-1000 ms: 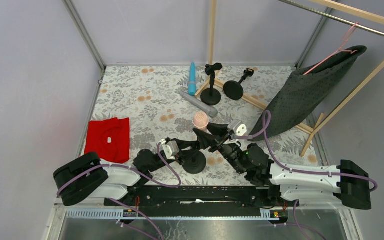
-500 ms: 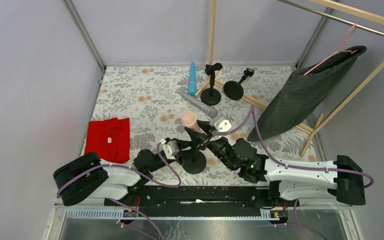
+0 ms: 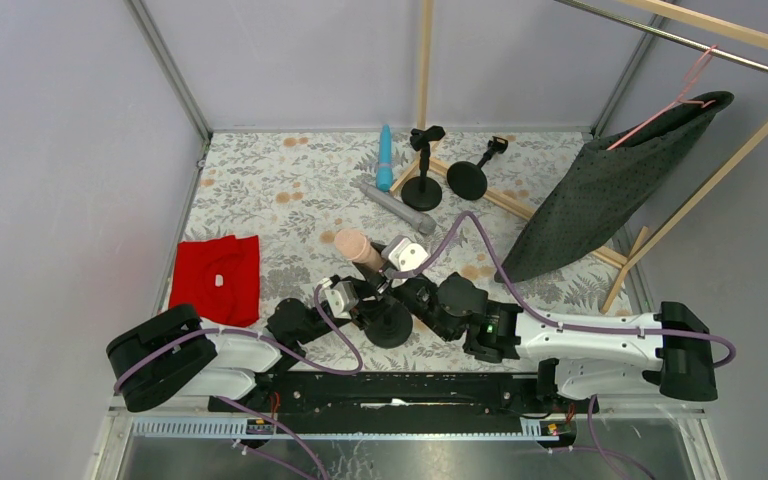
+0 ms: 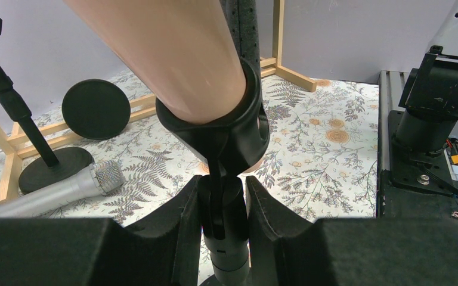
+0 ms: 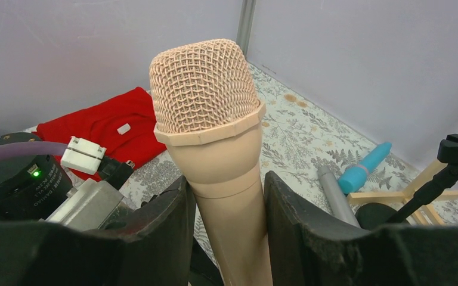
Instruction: Attach the microphones to the stand
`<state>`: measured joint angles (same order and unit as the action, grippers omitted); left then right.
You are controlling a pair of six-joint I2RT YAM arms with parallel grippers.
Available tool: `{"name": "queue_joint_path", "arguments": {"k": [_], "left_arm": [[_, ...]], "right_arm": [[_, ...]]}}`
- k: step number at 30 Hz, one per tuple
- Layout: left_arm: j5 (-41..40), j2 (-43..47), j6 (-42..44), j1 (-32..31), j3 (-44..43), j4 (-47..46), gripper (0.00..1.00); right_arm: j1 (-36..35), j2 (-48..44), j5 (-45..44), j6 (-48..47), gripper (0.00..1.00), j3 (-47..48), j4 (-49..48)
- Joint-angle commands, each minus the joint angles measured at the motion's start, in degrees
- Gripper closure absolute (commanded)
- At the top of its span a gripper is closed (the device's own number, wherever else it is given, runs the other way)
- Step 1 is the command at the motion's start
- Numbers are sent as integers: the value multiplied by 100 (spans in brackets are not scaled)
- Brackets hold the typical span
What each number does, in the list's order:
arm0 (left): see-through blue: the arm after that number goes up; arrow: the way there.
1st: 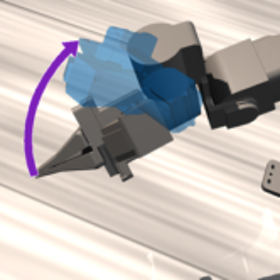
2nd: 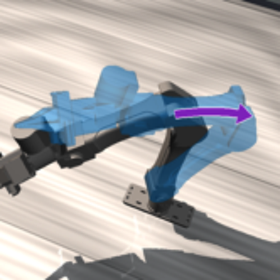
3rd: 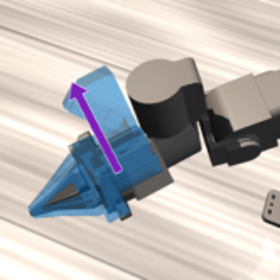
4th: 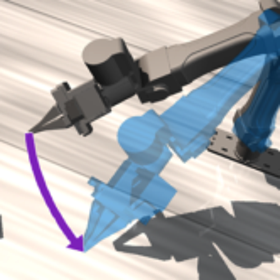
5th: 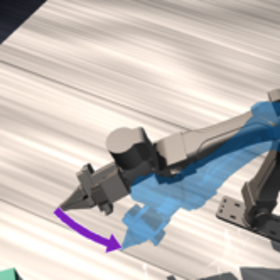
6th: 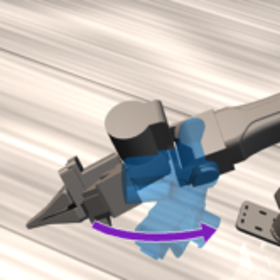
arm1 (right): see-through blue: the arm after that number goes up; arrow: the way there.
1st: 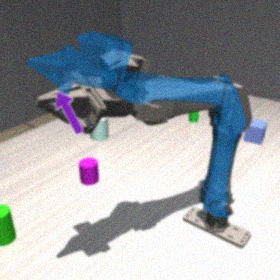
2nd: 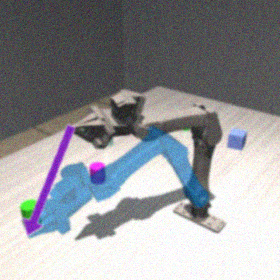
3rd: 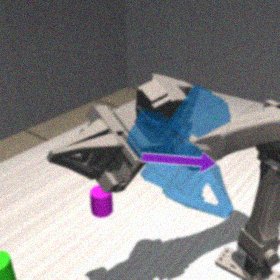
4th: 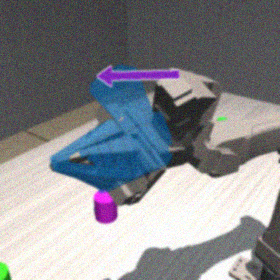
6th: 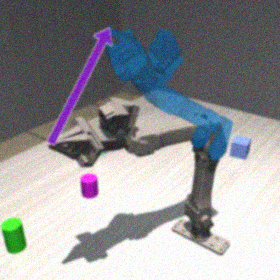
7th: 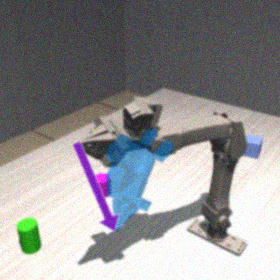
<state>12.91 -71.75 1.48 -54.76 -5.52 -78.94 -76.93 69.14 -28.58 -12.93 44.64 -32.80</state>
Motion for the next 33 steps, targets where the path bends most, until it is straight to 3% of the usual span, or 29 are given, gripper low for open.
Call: {"name": "queue_joint_path", "arguments": {"k": [1,16,33], "left_arm": [[47,-28,382,-19,-171,324,100],[-158,138,420,-22,-55,283,100],[-867,668,608,-11,235,379,100]], "right_arm": [[-235,870,224,816,100,-694,3470],[-321,994,69,1441,100,-569,3684],[-341,1002,-192,1526,100,-547,3771]]}}
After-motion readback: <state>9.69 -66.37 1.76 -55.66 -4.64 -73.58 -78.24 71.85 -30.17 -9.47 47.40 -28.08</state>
